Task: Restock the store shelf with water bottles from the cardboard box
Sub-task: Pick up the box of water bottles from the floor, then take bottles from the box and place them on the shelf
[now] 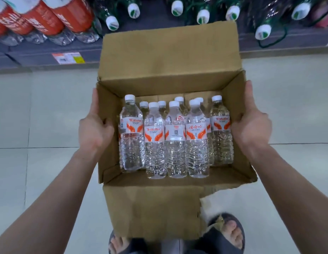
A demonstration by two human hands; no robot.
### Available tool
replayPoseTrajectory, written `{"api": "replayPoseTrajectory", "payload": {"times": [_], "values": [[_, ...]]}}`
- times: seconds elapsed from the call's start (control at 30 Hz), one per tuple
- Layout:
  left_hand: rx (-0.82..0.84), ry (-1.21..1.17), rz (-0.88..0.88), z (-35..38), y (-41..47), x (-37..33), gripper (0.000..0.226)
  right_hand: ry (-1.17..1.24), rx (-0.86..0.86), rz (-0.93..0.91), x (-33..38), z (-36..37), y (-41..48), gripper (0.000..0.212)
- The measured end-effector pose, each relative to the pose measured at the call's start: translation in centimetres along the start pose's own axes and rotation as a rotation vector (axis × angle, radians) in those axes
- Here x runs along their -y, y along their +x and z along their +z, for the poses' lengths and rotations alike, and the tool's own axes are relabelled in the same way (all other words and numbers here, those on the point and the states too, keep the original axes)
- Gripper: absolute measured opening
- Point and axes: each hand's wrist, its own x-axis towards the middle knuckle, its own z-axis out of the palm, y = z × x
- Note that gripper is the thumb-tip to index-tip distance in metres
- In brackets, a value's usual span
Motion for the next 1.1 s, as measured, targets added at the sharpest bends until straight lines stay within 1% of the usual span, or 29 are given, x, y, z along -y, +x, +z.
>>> {"api": "replayPoseTrajectory", "payload": {"times": [0.07, 0.13, 0.27, 0.3, 0.37, 0.4, 0.43, 0.5, 0.53, 0.57, 0.6, 0.67, 0.73, 0.8, 0.9, 0.93, 1.0, 1.1], "values": [[0.029, 0.082, -0.005, -0.2, -0.1, -0.2, 0.096, -0.028, 0.031, 0.025, 0.2, -0.2, -0.1, 0.1], [0.089, 0.15, -0.02, -0.5, -0.8, -0.5, 0.097, -0.032, 0.079, 0.03, 0.0, -0.7, -0.5, 0.098], [0.227, 0.138, -0.068, -1.4, -3.5, -1.0, 0.094, -0.08, 0.199, 0.046, 0.4, -2.1, -2.0, 0.093], [0.225, 0.179, -0.043, -1.6, -4.4, -1.1, 0.09, -0.084, 0.197, 0.031, 0.6, -2.7, -2.7, 0.092], [0.166, 0.285, 0.074, -2.1, -6.5, -1.6, 0.08, -0.118, 0.148, -0.022, 1.3, -3.8, -4.4, 0.09], [0.143, 0.288, 0.135, -2.4, -7.4, -2.2, 0.076, -0.14, 0.126, -0.034, 1.7, -4.3, -5.1, 0.087], [0.146, 0.265, 0.181, -2.7, -8.0, -3.0, 0.072, -0.147, 0.109, -0.029, 2.3, -4.8, -5.7, 0.08], [0.208, 0.22, 0.227, -3.0, -8.5, -5.1, 0.067, -0.099, 0.114, 0.016, 3.6, -5.2, -6.1, 0.054], [0.252, 0.22, 0.238, -2.9, -8.3, -6.2, 0.066, -0.069, 0.148, 0.044, 4.2, -5.1, -6.0, 0.042], [0.297, 0.229, 0.253, -2.8, -7.9, -7.1, 0.066, -0.039, 0.201, 0.063, 4.8, -4.9, -5.9, 0.036], [0.338, 0.25, 0.274, -2.5, -7.3, -7.9, 0.066, -0.007, 0.26, 0.071, 5.3, -4.6, -5.7, 0.034], [0.398, 0.344, 0.339, -1.8, -5.6, -9.1, 0.067, 0.046, 0.363, 0.056, 6.3, -4.1, -5.3, 0.039], [0.427, 0.415, 0.381, -1.0, -3.9, -10.0, 0.071, 0.049, 0.429, 0.023, 7.2, -3.5, -4.6, 0.052], [0.45, 0.419, 0.376, -0.3, -2.7, -10.7, 0.075, 0.059, 0.463, 0.001, 8.1, -2.9, -3.7, 0.065], [0.495, 0.364, 0.348, 1.2, -1.4, -11.0, 0.073, 0.029, 0.528, -0.021, 9.0, -1.8, -2.2, 0.079], [0.513, 0.382, 0.347, 1.8, -1.0, -11.0, 0.076, 0.015, 0.559, -0.022, 9.1, -1.4, -1.7, 0.081], [0.568, 0.508, 0.348, 2.9, -0.4, -11.0, 0.09, 0.029, 0.604, 0.021, 9.0, -0.7, -0.7, 0.084], [0.65, 0.664, 0.318, 4.4, -0.3, -11.0, 0.107, 0.084, 0.638, 0.094, 8.5, 0.2, 0.0, 0.102]]}}
